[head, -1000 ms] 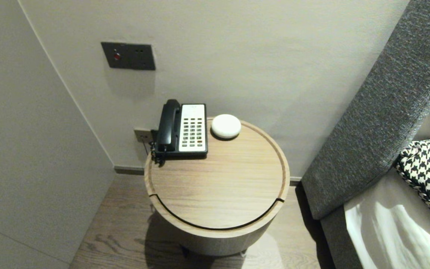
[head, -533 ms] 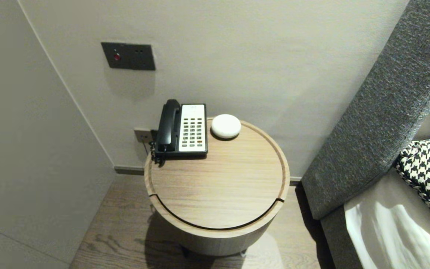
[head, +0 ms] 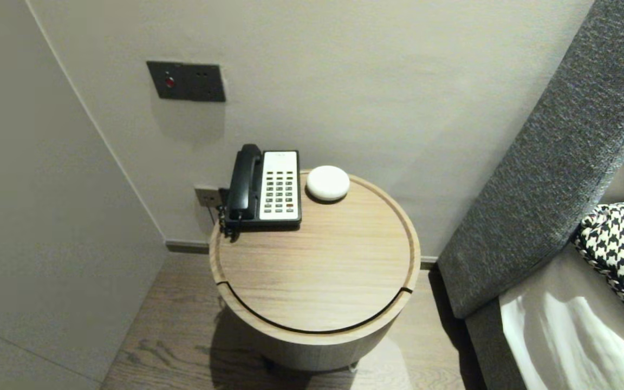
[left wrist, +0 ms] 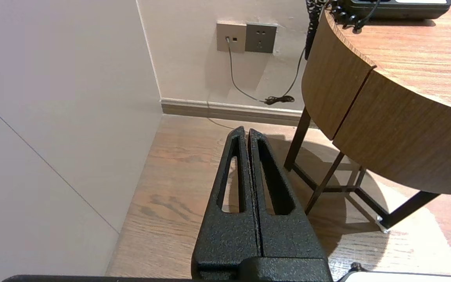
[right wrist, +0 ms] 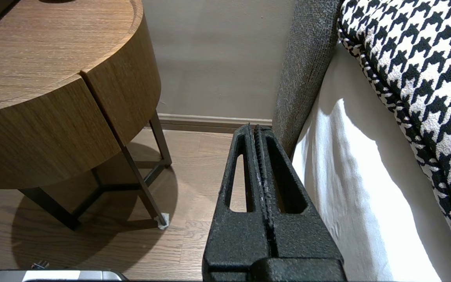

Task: Open the nightstand drawer

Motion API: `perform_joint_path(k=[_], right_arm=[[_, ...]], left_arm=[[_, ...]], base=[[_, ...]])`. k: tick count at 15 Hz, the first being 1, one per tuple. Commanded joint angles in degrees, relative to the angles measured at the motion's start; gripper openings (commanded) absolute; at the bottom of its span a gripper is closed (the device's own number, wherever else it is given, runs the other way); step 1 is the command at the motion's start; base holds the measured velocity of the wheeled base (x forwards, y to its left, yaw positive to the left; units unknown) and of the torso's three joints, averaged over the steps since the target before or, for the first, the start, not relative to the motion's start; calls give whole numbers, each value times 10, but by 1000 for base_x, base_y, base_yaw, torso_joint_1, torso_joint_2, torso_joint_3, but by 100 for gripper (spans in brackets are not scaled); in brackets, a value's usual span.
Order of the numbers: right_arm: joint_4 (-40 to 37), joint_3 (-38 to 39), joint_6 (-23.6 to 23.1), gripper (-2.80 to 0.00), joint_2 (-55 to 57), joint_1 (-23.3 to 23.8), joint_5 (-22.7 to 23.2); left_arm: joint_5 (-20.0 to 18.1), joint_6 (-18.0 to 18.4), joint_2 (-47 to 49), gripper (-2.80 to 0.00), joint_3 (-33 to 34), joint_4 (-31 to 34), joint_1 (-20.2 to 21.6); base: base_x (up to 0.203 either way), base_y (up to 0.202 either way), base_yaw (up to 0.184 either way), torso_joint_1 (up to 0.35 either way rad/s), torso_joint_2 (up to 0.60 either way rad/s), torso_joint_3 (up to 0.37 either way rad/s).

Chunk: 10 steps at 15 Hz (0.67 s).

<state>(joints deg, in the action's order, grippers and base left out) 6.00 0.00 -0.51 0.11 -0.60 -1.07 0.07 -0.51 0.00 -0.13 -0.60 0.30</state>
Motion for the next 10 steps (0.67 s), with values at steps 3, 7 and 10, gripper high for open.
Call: perform_joint_path(k=[3, 7, 10], right_arm=[[2, 23, 0, -280, 0, 0, 0], [2, 23, 0, -280, 0, 0, 0], [2, 23, 0, -280, 0, 0, 0]], left_arm=[[0, 0, 0, -280, 0, 0, 0], [0, 0, 0, -280, 0, 0, 0], [0, 0, 0, -280, 0, 0, 0]], base=[[0, 0, 0, 0, 0, 0], [0, 0, 0, 0, 0, 0], [0, 0, 0, 0, 0, 0]])
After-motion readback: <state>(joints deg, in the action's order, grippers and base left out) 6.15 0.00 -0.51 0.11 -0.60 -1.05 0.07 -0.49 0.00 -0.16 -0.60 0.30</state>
